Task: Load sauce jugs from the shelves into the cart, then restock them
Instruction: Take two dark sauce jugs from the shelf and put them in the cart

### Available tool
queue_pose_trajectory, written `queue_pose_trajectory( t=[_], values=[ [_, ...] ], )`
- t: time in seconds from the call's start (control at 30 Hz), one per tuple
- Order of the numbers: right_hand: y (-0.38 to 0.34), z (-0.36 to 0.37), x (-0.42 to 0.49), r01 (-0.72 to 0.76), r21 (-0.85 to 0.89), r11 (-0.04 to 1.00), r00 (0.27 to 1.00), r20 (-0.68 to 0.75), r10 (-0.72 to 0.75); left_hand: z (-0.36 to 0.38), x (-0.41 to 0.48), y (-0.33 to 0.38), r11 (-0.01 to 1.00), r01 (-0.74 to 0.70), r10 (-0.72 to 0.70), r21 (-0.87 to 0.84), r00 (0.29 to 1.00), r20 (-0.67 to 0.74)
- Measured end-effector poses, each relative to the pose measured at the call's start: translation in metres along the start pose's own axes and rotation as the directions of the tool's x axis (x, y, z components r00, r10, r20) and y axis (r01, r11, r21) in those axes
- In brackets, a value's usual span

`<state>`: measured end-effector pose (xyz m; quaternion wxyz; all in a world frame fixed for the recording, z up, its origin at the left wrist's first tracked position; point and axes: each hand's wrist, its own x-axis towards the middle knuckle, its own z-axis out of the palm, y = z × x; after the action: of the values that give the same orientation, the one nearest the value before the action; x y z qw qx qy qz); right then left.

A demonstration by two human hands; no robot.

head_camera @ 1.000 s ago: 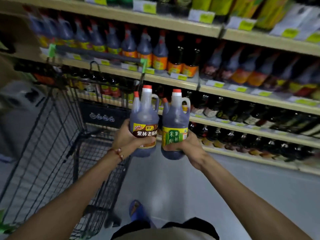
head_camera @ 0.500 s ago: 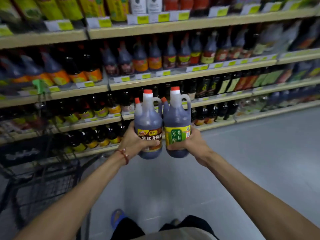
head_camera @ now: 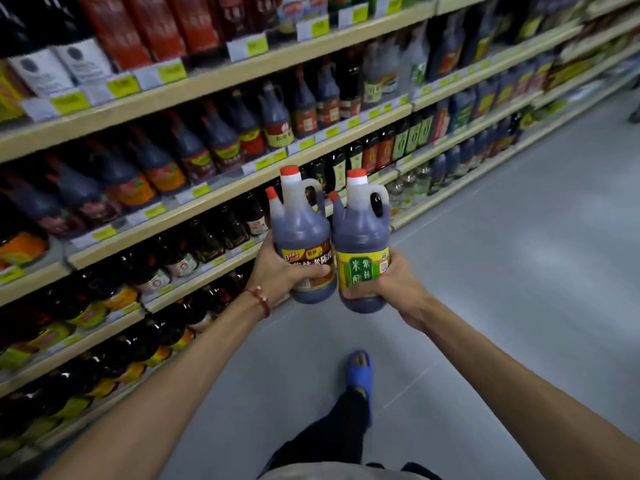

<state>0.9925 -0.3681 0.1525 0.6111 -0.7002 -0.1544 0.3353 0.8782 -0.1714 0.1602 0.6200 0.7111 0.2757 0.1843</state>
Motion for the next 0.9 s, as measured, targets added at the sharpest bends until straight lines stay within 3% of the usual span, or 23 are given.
queue_pose_trajectory(
  t=[0.2, 0.67, 0.9],
  values=[
    [-0.03, -0.077, 0.081, 0.019, -0.022, 1.0, 0.999, -0.032, -0.019, 0.066, 0.105, 0.025, 0.996, -0.07, 0.067, 0.049, 0.996, 0.067],
    [-0.092, -0.255, 0.234, 0.086, -0.056, 0.995, 0.985, -0.146, -0.094, 0.231, 0.308, 0.081, 0.967, -0.097, 0.063, 0.235, 0.987, 0.147],
    [-0.093, -0.356, 0.313, 0.102, -0.059, 0.993, 0.976, -0.188, -0.112, 0.326, 0.378, 0.087, 0.965, -0.09, 0.063, 0.245, 0.991, 0.118]
  ],
)
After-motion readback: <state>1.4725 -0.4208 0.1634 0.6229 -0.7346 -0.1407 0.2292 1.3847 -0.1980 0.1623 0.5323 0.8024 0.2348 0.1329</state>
